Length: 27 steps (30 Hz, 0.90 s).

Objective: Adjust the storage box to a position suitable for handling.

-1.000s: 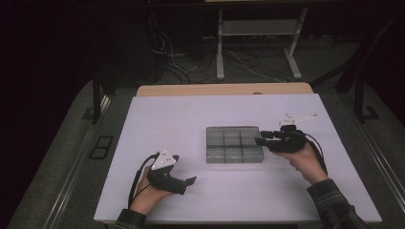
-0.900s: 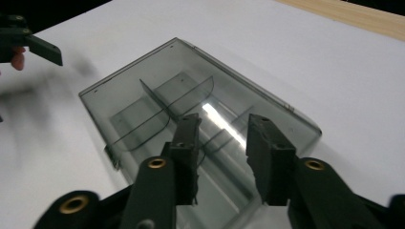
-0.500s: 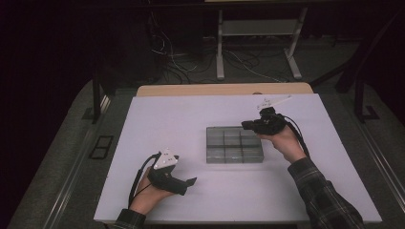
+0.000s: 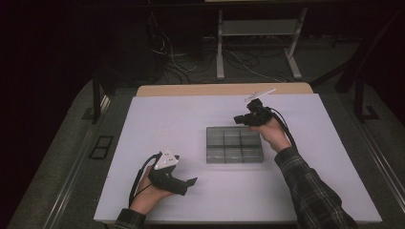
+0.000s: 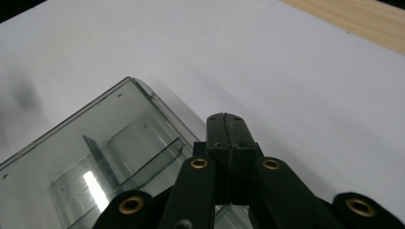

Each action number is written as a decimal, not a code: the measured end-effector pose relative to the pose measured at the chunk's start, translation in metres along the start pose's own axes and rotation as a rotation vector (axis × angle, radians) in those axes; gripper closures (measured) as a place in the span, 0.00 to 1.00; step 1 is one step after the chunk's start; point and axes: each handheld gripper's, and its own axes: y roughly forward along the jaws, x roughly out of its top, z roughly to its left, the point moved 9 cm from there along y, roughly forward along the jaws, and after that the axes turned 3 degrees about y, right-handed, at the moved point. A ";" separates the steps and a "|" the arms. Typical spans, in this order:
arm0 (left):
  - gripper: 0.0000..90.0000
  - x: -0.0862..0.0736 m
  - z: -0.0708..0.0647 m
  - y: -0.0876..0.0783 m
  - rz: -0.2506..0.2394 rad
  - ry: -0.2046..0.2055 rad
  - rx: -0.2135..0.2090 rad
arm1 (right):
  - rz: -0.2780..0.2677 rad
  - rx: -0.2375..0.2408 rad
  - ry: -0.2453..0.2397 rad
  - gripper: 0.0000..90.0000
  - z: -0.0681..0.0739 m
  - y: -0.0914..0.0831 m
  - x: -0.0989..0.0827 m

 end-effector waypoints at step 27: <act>0.00 0.001 0.001 -0.001 -0.004 0.000 -0.007 | 0.133 -0.037 -0.005 1.00 -0.008 0.032 -0.005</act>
